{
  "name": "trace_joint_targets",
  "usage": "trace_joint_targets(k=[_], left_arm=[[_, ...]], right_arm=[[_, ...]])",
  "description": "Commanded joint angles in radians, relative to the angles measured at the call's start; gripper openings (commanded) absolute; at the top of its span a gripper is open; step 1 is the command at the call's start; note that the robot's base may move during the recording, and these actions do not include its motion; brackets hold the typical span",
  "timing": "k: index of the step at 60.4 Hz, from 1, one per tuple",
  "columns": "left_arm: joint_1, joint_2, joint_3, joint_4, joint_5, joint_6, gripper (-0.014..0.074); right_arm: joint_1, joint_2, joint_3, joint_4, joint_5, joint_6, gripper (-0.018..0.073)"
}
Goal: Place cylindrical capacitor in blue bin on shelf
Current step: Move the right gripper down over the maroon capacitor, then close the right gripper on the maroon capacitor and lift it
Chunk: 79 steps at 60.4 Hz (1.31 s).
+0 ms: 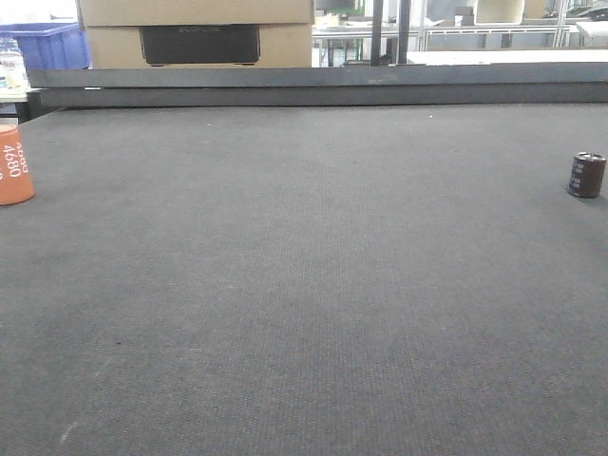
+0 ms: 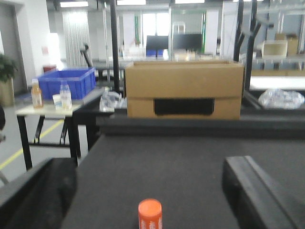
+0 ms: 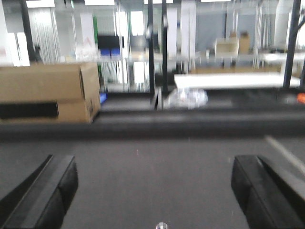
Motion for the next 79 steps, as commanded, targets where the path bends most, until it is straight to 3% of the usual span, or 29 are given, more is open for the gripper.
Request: trace_joint_targets(k=[1,7,16,31,50,62,79], left_arm=[[-0.002,0.048,-0.010,-0.017,0.003,0.004,0.0613],[-0.008,0.061,-0.010,-0.024,0.003,0.004,0.0611],[-0.033,0.061,-0.010,-0.024,0.003,0.004,0.0611],[-0.043,0.061,-0.010,-0.024,0.003,0.004,0.0611],[-0.043,0.061,-0.010,-0.024,0.003,0.004,0.0611],[-0.043,0.061,-0.010,-0.024,0.003,0.004,0.0611],[-0.042,0.061,-0.010,-0.024,0.003,0.004,0.0610]], right_arm=[[0.004,0.112,-0.006,-0.007,0.011,0.000,0.0568],[0.004,0.260,-0.004,-0.009,0.031,0.000,0.0568],[0.005,0.474,0.031,-0.019,-0.111,0.000,0.0568],[0.005,0.783,0.123,-0.073,-0.567,0.000,0.0568],[0.004,1.205,0.110,-0.081,-1.191,0.000,0.0568],[0.004,1.399,0.024,-0.072,-1.264,0.000,0.0568],[-0.004,1.491,-0.091,-0.025,-1.266,0.000,0.0568]])
